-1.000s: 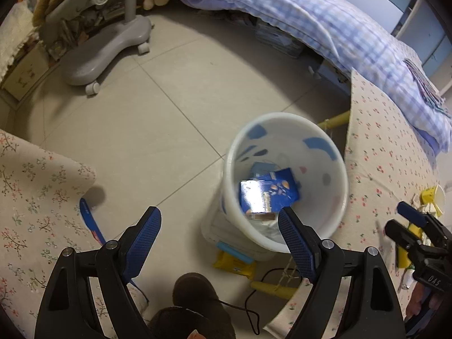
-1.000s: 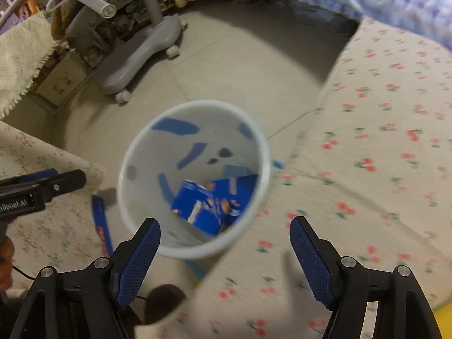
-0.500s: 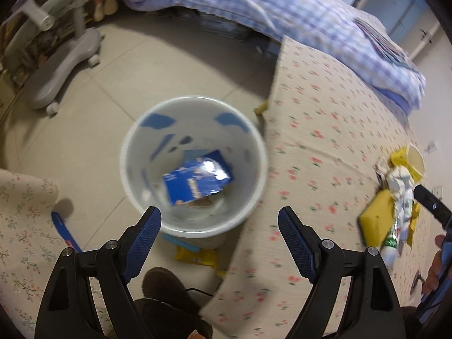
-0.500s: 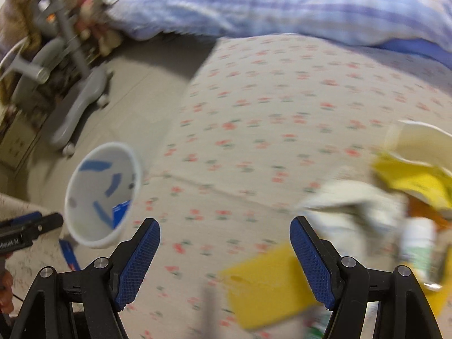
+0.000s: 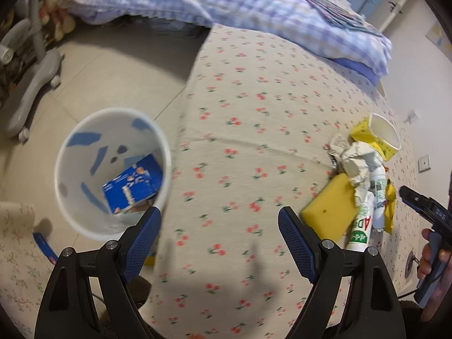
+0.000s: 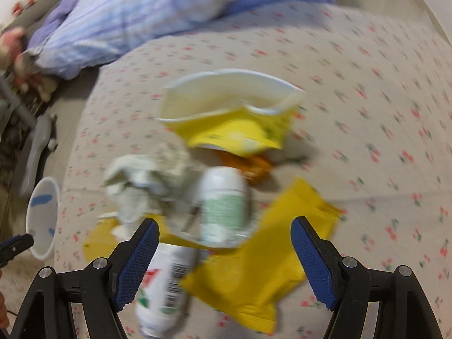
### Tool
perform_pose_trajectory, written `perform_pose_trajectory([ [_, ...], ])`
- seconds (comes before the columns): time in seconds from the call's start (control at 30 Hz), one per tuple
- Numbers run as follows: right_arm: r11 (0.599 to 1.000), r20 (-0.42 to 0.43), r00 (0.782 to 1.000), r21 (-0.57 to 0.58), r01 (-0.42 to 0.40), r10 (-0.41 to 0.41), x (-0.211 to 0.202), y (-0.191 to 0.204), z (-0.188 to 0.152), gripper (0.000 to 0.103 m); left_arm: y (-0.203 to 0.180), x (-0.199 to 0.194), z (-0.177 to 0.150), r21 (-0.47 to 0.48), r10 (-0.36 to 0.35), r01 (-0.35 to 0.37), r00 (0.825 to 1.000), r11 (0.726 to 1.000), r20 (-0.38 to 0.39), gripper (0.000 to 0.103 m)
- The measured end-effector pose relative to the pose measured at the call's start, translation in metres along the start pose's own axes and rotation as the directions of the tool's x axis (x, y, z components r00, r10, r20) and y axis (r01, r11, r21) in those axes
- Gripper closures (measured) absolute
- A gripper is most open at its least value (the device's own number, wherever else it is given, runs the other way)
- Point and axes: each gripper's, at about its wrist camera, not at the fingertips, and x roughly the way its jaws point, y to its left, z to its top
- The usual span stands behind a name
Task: Collect trash
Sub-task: 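Grasp the yellow snack wrapper with the right tool while the left tool grasps crumpled paper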
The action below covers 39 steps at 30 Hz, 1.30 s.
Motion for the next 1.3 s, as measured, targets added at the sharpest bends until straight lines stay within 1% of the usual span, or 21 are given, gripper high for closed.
perform_pose_trajectory([
  [0.13, 0.998, -0.049, 0.999, 0.067, 0.020, -0.017, 0.013, -0.019, -0.001, 0.022, -0.018, 0.004, 0.002, 0.038, 0.012, -0.012, 1.000, 0.999, -0.001, 0.016],
  [0.27, 0.992, -0.096, 0.995, 0.123, 0.020, -0.008, 0.029, -0.031, -0.004, 0.022, -0.036, 0.008, 0.003, 0.066, 0.006, -0.006, 1.000, 0.998, -0.008, 0.016],
  [0.3, 0.991, -0.105, 0.995, 0.131, 0.015, -0.001, 0.032, -0.033, -0.006, 0.020, -0.041, 0.009, 0.002, 0.078, 0.002, -0.001, 1.000, 0.997, -0.011, 0.016],
  [0.37, 0.990, -0.109, 0.994, 0.142, -0.008, 0.024, 0.033, -0.035, -0.008, 0.020, -0.052, 0.011, 0.002, 0.100, -0.005, 0.007, 1.000, 0.995, -0.015, 0.016],
  [0.5, 0.989, -0.106, 0.994, 0.148, -0.004, 0.020, 0.029, -0.044, -0.011, 0.020, -0.075, 0.015, 0.003, 0.145, -0.015, 0.017, 1.000, 0.989, -0.019, 0.016],
  [0.67, 0.986, -0.121, 0.992, 0.158, 0.046, -0.027, 0.029, -0.064, -0.019, 0.021, -0.101, 0.021, 0.007, 0.169, -0.055, 0.058, 0.998, 0.984, -0.026, 0.016],
  [0.73, 0.989, -0.109, 0.993, 0.135, 0.063, -0.049, 0.028, -0.069, -0.023, 0.029, -0.109, 0.026, 0.009, 0.167, -0.068, 0.073, 0.997, 0.983, -0.032, 0.016],
  [0.77, 0.990, -0.103, 0.993, 0.119, 0.075, -0.062, 0.027, -0.068, -0.022, 0.037, -0.115, 0.028, 0.011, 0.168, -0.074, 0.079, 0.997, 0.983, -0.032, 0.016],
  [0.8, 0.990, -0.104, 0.990, 0.094, 0.104, -0.094, 0.025, -0.068, -0.024, 0.045, -0.119, 0.030, 0.012, 0.168, -0.078, 0.082, 0.997, 0.982, -0.030, 0.016],
  [0.9, 0.992, -0.096, 0.990, 0.071, 0.106, -0.099, 0.022, -0.072, -0.027, 0.052, -0.131, 0.034, 0.017, 0.154, -0.104, 0.107, 0.994, 0.982, -0.026, 0.016],
  [0.97, 0.992, -0.092, 0.992, 0.082, 0.095, -0.088, 0.018, -0.078, -0.026, 0.054, -0.137, 0.037, 0.021, 0.141, -0.132, 0.134, 0.991, 0.981, -0.025, 0.016],
  [1.03, 0.992, -0.080, 0.993, 0.090, 0.089, -0.082, 0.013, -0.082, -0.026, 0.059, -0.142, 0.041, 0.025, 0.127, -0.167, 0.169, 0.986, 0.977, -0.024, 0.016],
  [1.07, 0.992, -0.073, 0.994, 0.093, 0.087, -0.080, 0.010, -0.084, -0.027, 0.059, -0.145, 0.045, 0.027, 0.121, -0.185, 0.187, 0.982, 0.975, -0.026, 0.016],
  [1.2, 0.992, -0.047, 0.995, 0.091, 0.091, -0.087, -0.003, -0.095, -0.026, 0.059, -0.158, 0.055, 0.032, 0.108, -0.220, 0.221, 0.975, 0.969, -0.021, 0.017],
  [1.3, 0.992, -0.027, 0.996, 0.085, 0.091, -0.089, -0.011, -0.099, -0.023, 0.059, -0.166, 0.061, 0.036, 0.105, -0.242, 0.241, 0.970, 0.965, -0.011, 0.021],
])
